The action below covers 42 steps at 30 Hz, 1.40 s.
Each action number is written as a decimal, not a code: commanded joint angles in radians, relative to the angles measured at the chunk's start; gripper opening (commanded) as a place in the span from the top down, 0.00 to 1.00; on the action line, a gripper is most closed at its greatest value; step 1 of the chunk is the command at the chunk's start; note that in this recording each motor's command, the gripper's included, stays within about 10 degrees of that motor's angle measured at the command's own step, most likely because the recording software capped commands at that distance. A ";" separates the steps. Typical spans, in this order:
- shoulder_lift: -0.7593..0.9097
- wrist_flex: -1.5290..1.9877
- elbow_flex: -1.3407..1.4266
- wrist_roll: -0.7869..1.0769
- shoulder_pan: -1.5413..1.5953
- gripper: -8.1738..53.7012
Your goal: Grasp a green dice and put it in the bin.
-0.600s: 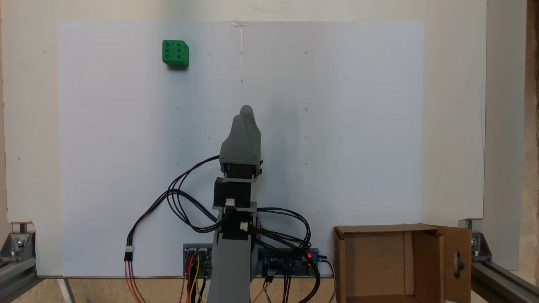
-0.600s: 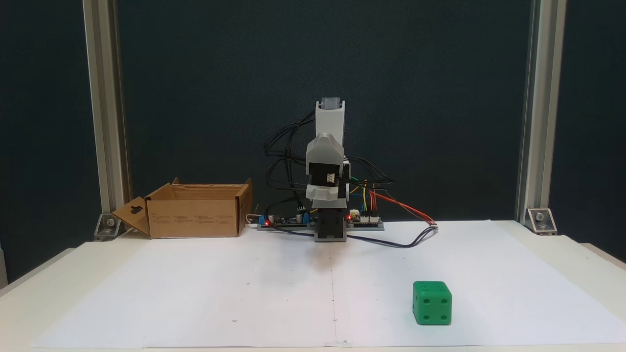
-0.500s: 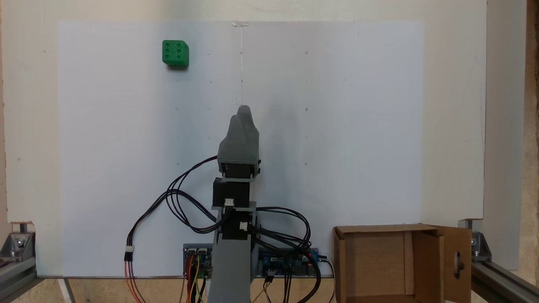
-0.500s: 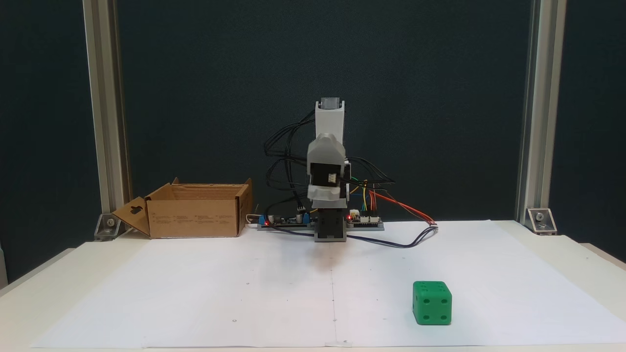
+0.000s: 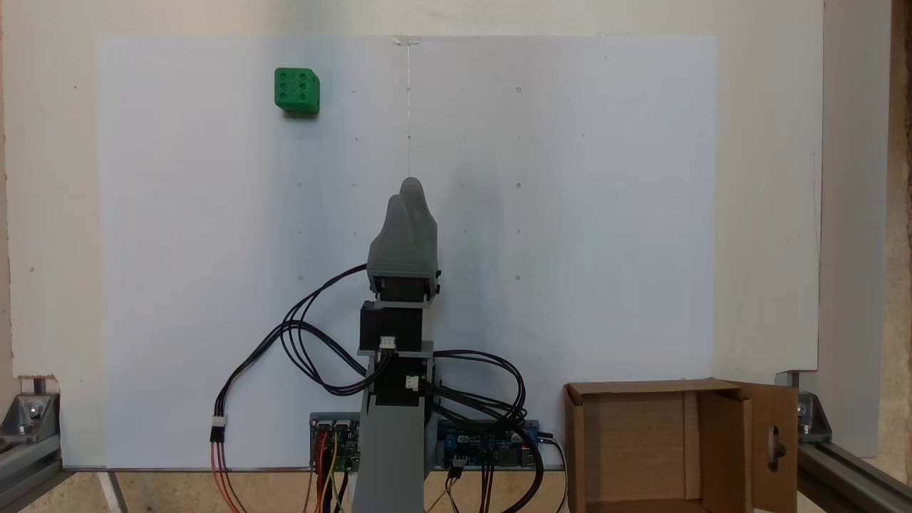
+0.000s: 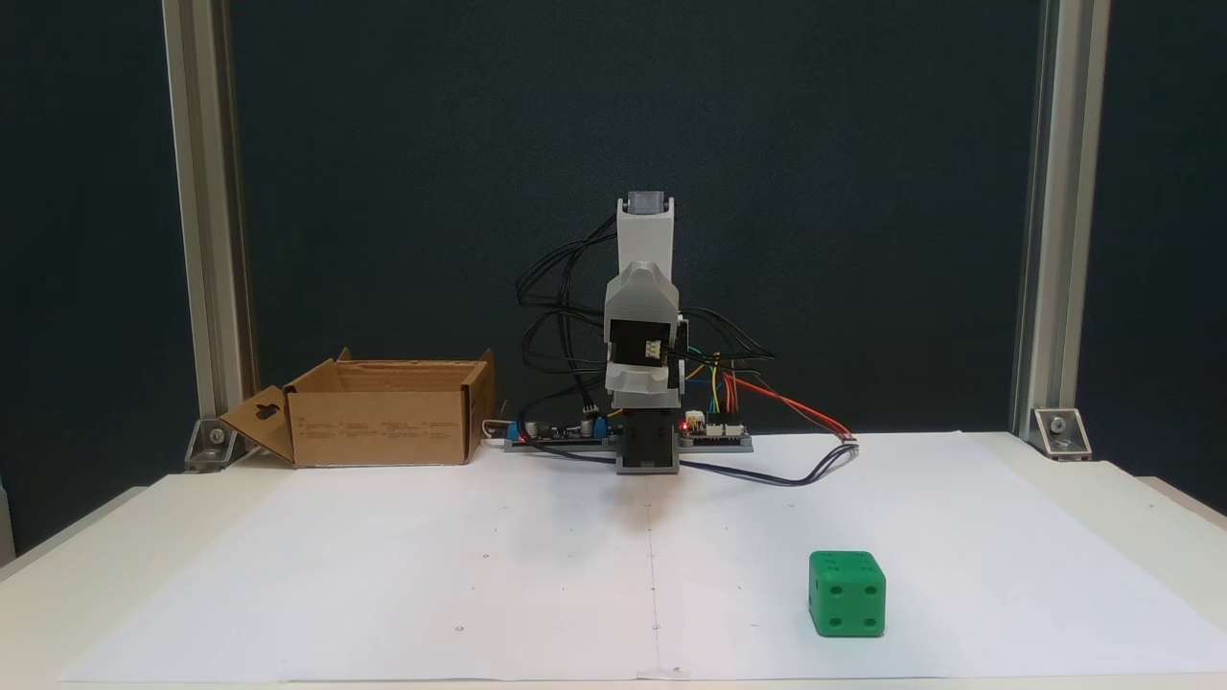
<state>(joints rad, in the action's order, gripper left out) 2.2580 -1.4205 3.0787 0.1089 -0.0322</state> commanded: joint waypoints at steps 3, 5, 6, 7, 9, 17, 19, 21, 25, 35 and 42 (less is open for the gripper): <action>0.106 -0.005 0.051 -0.028 0.011 0.14; 0.106 -0.006 0.051 -0.028 0.009 0.14; 0.106 -0.006 0.051 -0.028 0.009 0.14; 0.106 -0.006 0.051 -0.028 0.009 0.14; 0.106 -0.006 0.051 -0.028 0.011 0.14; 0.106 -0.006 0.051 -0.028 0.025 0.14; 0.106 -0.006 0.051 -0.028 0.023 0.14; 0.106 -0.006 0.051 -0.028 0.023 0.14; 0.106 -0.006 0.051 -0.028 0.048 0.15; 0.104 0.006 0.051 -0.018 0.040 0.16; 0.103 0.207 -0.084 -0.020 0.035 0.20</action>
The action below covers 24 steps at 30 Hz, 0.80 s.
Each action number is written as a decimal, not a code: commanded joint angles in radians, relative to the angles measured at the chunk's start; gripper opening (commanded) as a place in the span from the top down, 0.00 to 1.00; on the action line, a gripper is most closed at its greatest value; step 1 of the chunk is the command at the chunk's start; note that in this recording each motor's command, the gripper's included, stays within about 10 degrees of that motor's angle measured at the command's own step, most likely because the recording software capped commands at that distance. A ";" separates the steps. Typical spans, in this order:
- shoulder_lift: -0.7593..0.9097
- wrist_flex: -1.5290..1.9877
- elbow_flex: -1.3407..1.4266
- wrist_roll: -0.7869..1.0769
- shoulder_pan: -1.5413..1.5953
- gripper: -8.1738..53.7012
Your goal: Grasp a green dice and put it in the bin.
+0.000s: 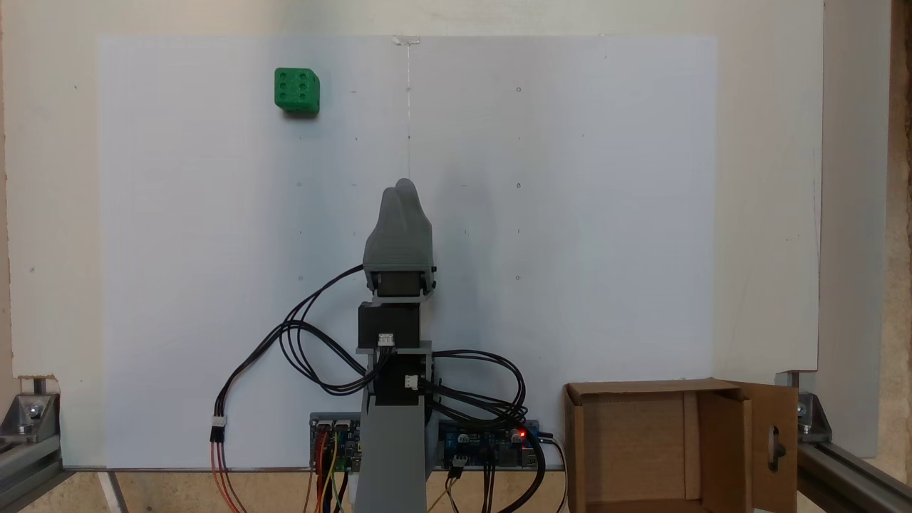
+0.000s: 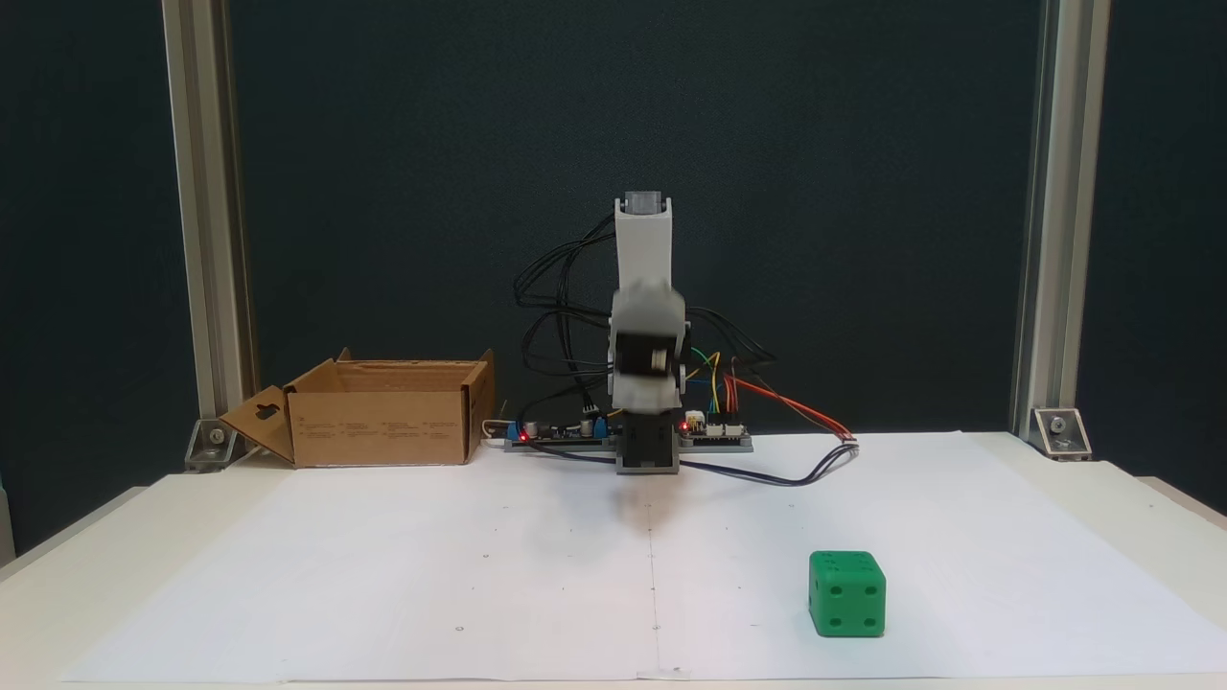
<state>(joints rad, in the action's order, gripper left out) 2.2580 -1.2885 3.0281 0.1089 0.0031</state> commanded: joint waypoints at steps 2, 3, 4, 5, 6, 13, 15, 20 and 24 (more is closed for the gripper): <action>0.104 0.215 -0.115 -0.020 -0.005 0.20; 0.104 0.287 -0.161 -0.020 -0.006 0.20; 0.104 0.356 -0.207 -0.020 -0.011 0.20; 0.104 0.429 -0.253 -0.020 -0.014 0.20; 0.104 0.498 -0.307 -0.023 -0.015 0.20; 0.107 0.963 -0.687 -0.063 -0.023 0.19; 0.106 1.093 -0.781 -0.075 -0.023 0.20; 0.043 1.417 -0.946 -0.107 -0.020 0.20; -0.106 1.682 -1.127 -0.161 -0.014 0.20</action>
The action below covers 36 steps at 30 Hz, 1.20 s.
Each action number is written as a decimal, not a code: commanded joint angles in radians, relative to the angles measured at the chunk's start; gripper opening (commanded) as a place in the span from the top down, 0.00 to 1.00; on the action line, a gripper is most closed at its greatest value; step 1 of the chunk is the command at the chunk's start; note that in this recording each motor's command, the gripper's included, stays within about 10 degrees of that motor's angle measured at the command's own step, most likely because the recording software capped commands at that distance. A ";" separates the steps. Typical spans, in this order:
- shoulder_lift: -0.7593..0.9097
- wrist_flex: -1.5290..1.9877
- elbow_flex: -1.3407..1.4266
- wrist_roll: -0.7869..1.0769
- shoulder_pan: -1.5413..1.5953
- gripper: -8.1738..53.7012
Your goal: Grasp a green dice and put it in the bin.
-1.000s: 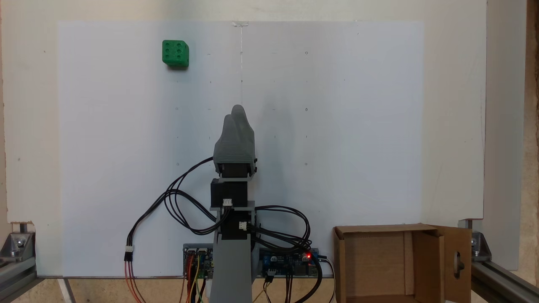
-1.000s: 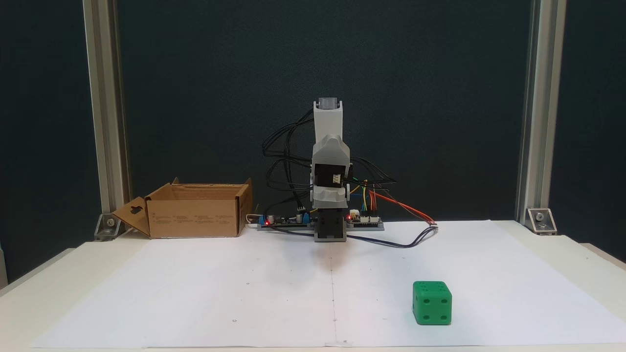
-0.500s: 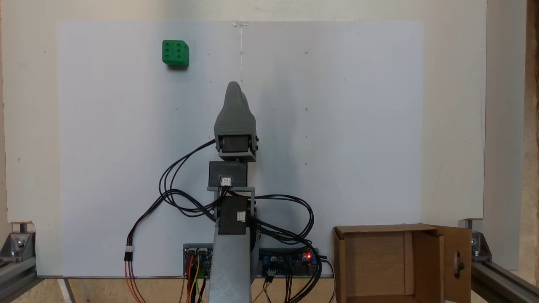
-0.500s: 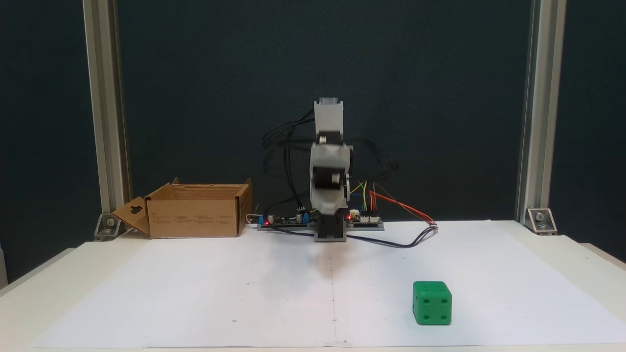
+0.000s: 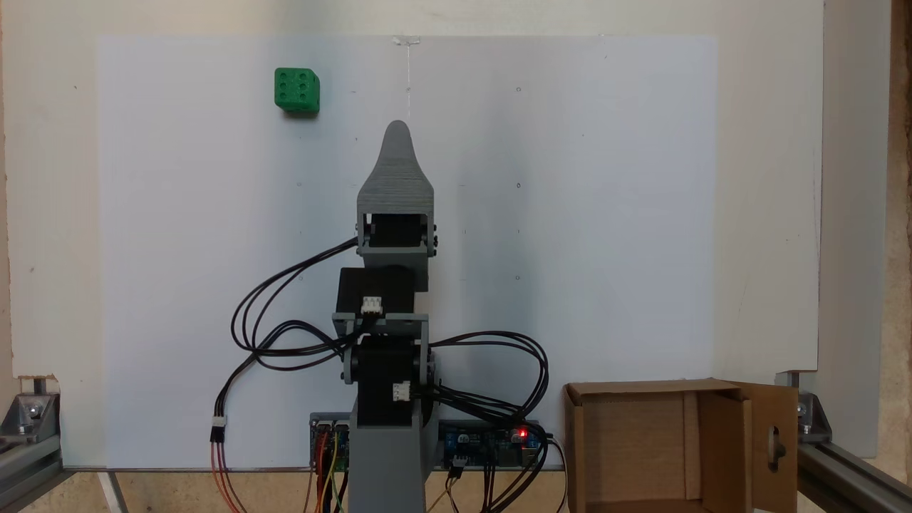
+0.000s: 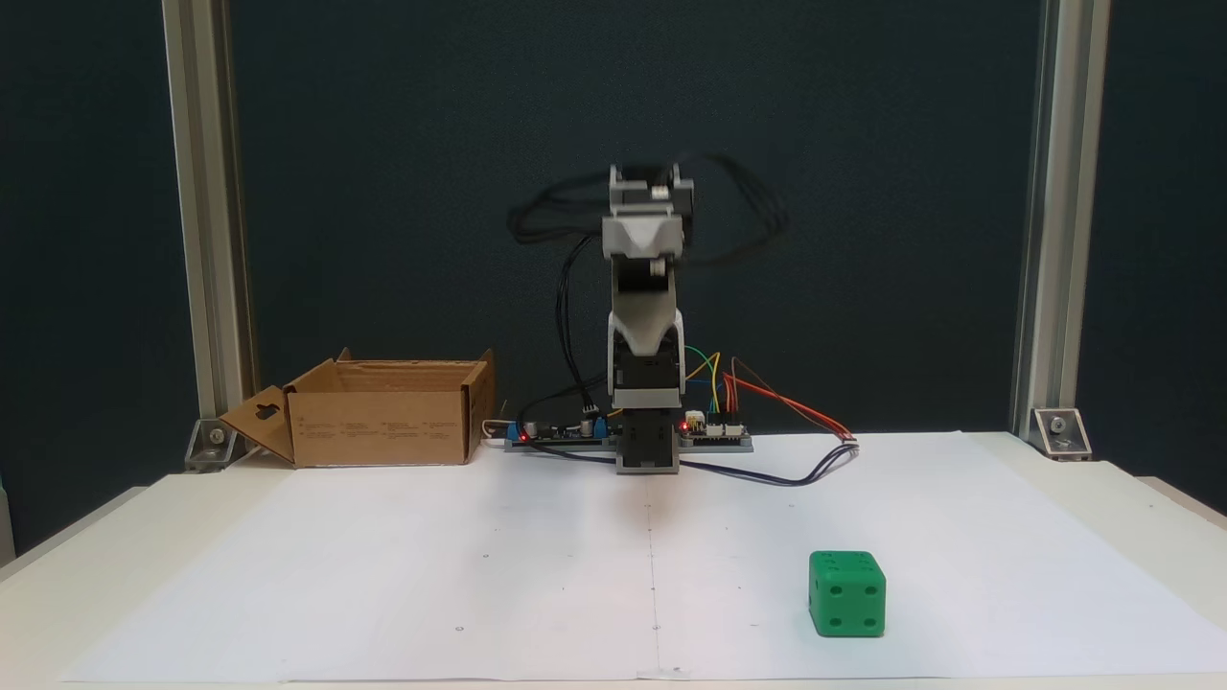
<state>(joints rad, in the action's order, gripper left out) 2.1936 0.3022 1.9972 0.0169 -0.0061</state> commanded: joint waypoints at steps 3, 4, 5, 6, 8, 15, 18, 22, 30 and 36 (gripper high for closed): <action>-0.186 0.290 -0.285 -0.123 0.003 0.19; -0.230 0.352 -0.328 -0.140 0.005 0.19; -0.273 0.414 -0.368 -0.158 0.012 0.19; -0.316 0.480 -0.402 -0.170 0.023 0.19; -0.385 0.603 -0.469 -0.198 0.038 0.19; -0.581 1.002 -0.704 -0.275 0.103 0.19; -0.635 1.032 -0.778 -0.299 0.137 0.16; -0.675 1.068 -0.890 -0.330 0.170 0.16; -0.888 1.193 -1.295 -0.393 0.250 0.17; -1.066 1.331 -1.580 -0.451 0.331 0.16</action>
<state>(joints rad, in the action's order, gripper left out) 1.1490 1.4726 0.4847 -0.3590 0.3053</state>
